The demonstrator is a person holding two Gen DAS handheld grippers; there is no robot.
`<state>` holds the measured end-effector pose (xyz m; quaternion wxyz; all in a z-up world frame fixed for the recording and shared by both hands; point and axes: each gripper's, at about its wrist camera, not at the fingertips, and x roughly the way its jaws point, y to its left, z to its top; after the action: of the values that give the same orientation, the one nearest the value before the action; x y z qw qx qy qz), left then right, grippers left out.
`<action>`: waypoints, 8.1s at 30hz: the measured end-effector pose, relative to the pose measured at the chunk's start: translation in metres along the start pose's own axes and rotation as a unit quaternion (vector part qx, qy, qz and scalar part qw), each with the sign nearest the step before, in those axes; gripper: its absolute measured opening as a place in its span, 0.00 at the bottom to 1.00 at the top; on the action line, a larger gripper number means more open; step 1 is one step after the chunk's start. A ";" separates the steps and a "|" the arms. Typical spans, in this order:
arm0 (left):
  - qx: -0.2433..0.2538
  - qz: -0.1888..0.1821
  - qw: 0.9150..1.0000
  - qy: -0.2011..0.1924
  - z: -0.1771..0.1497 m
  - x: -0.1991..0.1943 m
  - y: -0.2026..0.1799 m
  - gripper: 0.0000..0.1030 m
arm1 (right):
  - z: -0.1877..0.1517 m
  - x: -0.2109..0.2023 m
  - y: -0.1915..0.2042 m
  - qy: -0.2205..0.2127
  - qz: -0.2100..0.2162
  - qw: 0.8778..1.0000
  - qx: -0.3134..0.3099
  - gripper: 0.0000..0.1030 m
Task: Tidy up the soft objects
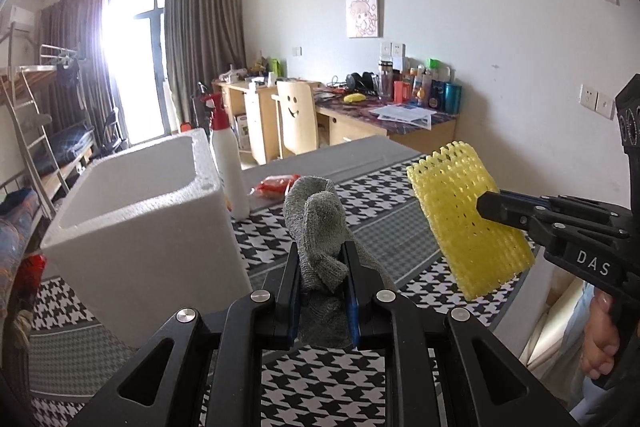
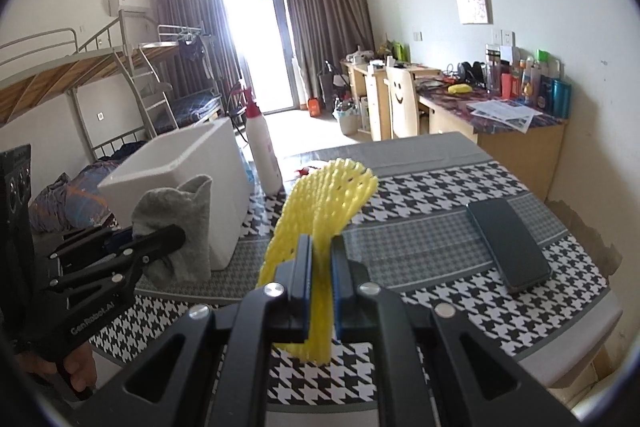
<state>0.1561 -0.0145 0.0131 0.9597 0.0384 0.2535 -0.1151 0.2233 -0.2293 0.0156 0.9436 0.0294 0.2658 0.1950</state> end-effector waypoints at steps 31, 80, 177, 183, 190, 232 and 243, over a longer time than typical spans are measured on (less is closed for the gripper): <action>0.012 0.033 0.998 -0.048 0.043 0.000 0.014 0.19 | 0.034 0.005 0.017 -0.050 0.022 0.998 -0.008 0.11; -0.066 0.149 0.983 -0.085 0.090 0.004 0.101 0.19 | 0.088 0.034 0.075 -0.079 0.099 0.990 -0.062 0.11; -0.158 0.243 0.956 -0.051 0.010 -0.054 0.177 0.99 | 0.111 0.125 0.159 0.025 0.150 0.982 -0.113 0.11; -0.163 0.246 0.954 -0.052 0.009 -0.055 0.176 0.99 | 0.111 0.128 0.162 0.030 0.155 0.980 -0.123 0.27; -0.165 0.248 0.953 -0.048 0.008 -0.056 0.178 0.99 | 0.109 0.125 0.157 0.019 0.171 0.979 -0.106 0.71; -0.134 0.258 0.950 -0.114 -0.001 -0.099 0.128 0.99 | 0.074 0.017 0.106 -0.108 0.156 0.977 -0.093 0.98; -0.123 0.265 0.949 -0.120 -0.010 -0.109 0.112 0.99 | 0.051 -0.004 0.097 -0.122 0.153 0.976 -0.092 0.99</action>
<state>0.0863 0.1177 0.0598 0.9762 -0.0283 0.1290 0.1719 0.2116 -0.1386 0.0767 0.9265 0.0067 0.1221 0.3559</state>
